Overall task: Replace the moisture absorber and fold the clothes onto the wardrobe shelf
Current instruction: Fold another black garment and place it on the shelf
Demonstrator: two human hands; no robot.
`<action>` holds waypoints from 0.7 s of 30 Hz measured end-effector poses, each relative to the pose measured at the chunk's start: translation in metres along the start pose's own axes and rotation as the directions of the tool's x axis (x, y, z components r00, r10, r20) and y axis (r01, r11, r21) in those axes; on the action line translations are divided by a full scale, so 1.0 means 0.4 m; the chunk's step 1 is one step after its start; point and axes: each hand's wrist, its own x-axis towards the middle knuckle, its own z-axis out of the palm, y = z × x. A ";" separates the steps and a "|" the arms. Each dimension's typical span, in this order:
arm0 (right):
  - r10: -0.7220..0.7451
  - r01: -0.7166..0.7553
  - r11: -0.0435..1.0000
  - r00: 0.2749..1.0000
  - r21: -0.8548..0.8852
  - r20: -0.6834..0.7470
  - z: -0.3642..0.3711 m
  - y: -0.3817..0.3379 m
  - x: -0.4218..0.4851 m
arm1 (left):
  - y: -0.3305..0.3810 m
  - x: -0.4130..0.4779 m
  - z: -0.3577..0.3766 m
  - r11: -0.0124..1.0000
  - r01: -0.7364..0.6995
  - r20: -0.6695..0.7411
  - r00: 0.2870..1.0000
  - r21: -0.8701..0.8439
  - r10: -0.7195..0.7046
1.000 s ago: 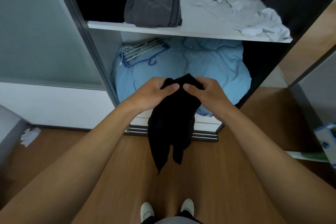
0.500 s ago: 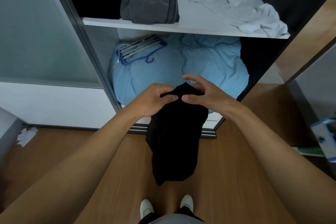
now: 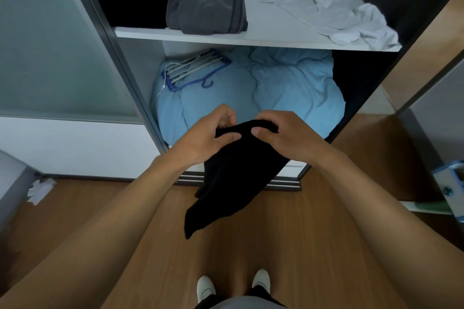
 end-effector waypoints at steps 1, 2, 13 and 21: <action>0.000 0.000 1.000 1.000 0.017 -0.012 0.000 -0.002 0.004 | -0.006 -0.004 -0.003 1.000 -0.001 -0.008 1.000 0.000 0.001; 0.003 -0.003 1.000 1.000 0.025 -0.018 0.002 -0.003 0.008 | -0.012 -0.008 -0.005 1.000 0.003 -0.019 1.000 -0.008 -0.004; 0.089 -0.052 0.969 0.986 -0.242 0.142 0.036 -0.044 0.031 | -0.029 -0.004 0.019 0.978 0.045 -0.110 0.992 -0.203 -0.068; 0.148 -0.184 0.941 0.978 -0.285 -0.144 0.061 -0.030 0.054 | -0.044 -0.007 0.035 0.973 0.085 -0.057 0.993 -0.214 -0.099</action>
